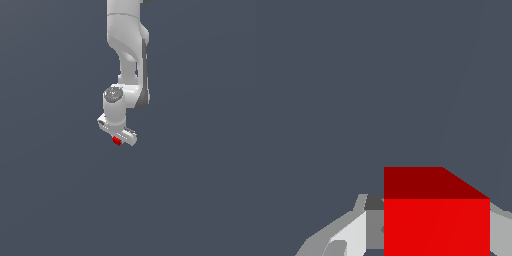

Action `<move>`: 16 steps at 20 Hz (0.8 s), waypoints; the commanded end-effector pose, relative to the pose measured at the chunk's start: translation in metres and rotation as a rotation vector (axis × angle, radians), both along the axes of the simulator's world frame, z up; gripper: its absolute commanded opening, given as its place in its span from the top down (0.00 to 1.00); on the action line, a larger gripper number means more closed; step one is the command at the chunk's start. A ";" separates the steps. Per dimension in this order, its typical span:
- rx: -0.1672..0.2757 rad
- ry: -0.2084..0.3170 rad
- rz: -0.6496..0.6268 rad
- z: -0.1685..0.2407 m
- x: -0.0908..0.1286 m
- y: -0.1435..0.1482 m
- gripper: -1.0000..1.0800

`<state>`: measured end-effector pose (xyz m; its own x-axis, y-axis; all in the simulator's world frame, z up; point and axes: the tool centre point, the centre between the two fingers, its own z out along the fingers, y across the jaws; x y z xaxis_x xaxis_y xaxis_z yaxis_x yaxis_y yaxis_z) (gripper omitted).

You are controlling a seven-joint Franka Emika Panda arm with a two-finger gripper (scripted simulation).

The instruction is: Pick up the red cube and move it to a goal position.

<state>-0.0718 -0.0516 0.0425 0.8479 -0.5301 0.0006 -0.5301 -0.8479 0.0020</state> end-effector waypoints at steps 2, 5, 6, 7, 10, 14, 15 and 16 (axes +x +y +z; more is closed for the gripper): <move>0.000 -0.001 0.000 0.019 0.010 0.003 1.00; -0.001 -0.001 -0.001 0.039 0.020 0.005 1.00; -0.001 -0.001 -0.001 0.047 0.024 0.006 1.00; -0.001 -0.001 -0.001 0.055 0.028 0.007 1.00; -0.001 -0.001 -0.001 0.081 0.042 0.010 1.00; -0.001 -0.001 -0.001 0.117 0.061 0.015 1.00; -0.001 -0.001 -0.001 0.126 0.066 0.016 1.00; -0.001 -0.001 -0.001 0.135 0.071 0.018 1.00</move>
<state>-0.0078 -0.0357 0.1631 0.8476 -0.5306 0.0020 -0.5306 -0.8476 0.0023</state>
